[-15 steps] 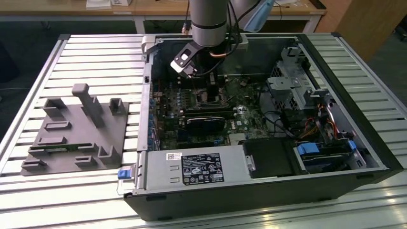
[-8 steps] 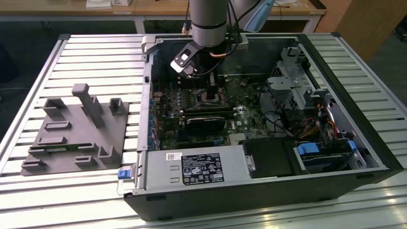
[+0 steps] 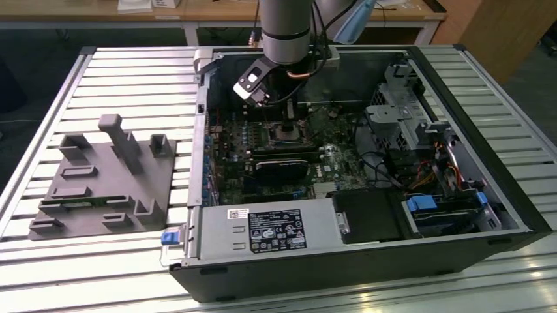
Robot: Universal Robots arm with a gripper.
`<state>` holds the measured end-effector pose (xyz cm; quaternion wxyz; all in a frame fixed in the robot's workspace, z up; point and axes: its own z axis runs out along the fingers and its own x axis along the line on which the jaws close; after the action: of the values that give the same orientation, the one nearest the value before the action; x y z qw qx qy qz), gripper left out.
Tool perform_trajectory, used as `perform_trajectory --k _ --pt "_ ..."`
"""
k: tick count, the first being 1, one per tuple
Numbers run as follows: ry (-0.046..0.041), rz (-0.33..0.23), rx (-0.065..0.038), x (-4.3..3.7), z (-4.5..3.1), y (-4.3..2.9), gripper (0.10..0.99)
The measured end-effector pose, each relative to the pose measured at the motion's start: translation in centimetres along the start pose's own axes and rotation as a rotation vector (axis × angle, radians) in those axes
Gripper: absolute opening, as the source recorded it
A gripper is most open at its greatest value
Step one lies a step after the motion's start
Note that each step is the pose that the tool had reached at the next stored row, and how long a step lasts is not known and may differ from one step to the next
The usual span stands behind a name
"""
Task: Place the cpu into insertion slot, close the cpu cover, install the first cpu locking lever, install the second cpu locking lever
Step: 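Close the cpu cover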
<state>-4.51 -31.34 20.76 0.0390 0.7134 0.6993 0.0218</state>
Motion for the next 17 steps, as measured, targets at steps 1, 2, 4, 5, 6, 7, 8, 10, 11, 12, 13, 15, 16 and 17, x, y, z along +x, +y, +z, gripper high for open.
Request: perform_trajectory --k 1,2,4,5,6,7,8,10,11,12,13,15,16,17 --pt "0.0001 0.000 0.000 0.00 0.00 0.00 0.106" --pt "0.0002 0.000 0.000 0.00 0.00 0.00 0.106" --pt "0.0004 0.000 0.000 0.00 0.00 0.00 0.106" --pt "0.0004 0.000 0.000 0.00 0.00 0.00 0.106" --pt "0.0005 0.000 0.000 0.00 0.00 0.00 0.106" --pt "0.0004 0.000 0.000 -0.01 -0.03 0.00 0.106" --pt "0.0003 0.000 0.000 -0.01 -0.14 0.01 0.106" --pt "0.0005 0.000 0.000 -0.01 -0.53 0.05 0.106" --pt "0.0006 0.000 0.000 -0.02 -0.80 0.07 0.106" --pt "0.0005 0.000 0.000 -0.03 -1.10 0.09 0.106" --pt "0.0004 0.000 0.000 -0.03 -1.41 0.12 0.106" --pt "0.0005 0.000 0.000 -0.05 -2.05 0.17 0.106" --pt "0.0009 0.000 0.000 -0.05 -2.37 0.20 0.106" --pt "0.0011 0.000 0.000 -0.06 -2.67 0.23 0.106"
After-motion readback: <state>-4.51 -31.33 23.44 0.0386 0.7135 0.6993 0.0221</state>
